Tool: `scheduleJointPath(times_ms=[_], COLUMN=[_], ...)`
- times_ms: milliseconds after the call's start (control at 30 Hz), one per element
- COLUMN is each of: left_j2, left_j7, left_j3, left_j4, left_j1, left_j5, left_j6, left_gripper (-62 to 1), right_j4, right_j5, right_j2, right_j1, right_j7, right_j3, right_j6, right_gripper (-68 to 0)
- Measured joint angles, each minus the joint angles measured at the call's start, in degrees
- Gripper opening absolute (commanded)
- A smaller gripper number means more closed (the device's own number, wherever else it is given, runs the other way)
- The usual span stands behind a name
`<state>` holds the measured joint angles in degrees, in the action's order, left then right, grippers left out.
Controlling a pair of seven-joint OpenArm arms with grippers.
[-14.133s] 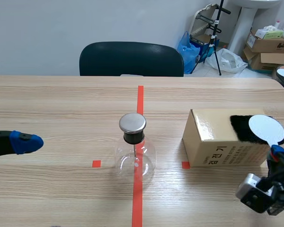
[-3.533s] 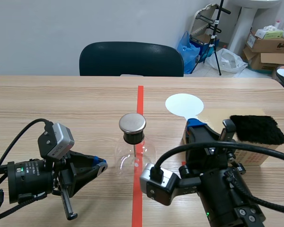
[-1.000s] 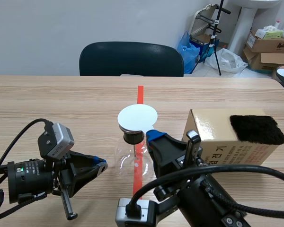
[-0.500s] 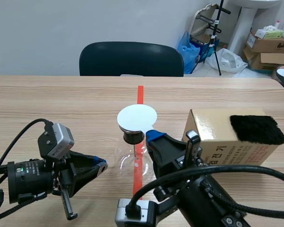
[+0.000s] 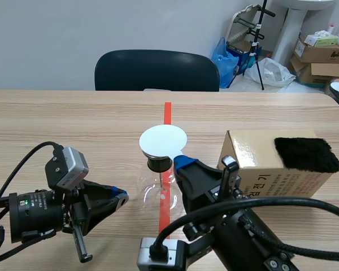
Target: Do the electroscope experiment
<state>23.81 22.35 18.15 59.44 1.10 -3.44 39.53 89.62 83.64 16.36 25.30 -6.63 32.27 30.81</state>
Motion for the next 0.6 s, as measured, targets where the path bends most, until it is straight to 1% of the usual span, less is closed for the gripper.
scheduleJointPath(times_ms=[100,233,600], left_j2=[0.0,0.0,0.0], left_j7=[0.0,0.0,0.0], left_j3=[0.0,0.0,0.0], left_j4=[0.0,0.0,0.0], left_j1=[0.0,0.0,0.0], left_j5=[0.0,0.0,0.0], left_j6=[0.0,0.0,0.0], left_gripper=[-57.1,-57.1,-57.1], right_j4=[0.0,0.0,0.0], right_j5=[0.0,0.0,0.0], right_j2=[0.0,0.0,0.0], right_j1=[0.0,0.0,0.0], right_j7=[0.9,4.1,19.2], right_j3=[0.0,0.0,0.0], right_j6=[0.0,0.0,0.0], right_gripper=[-66.6,-66.6,-66.6])
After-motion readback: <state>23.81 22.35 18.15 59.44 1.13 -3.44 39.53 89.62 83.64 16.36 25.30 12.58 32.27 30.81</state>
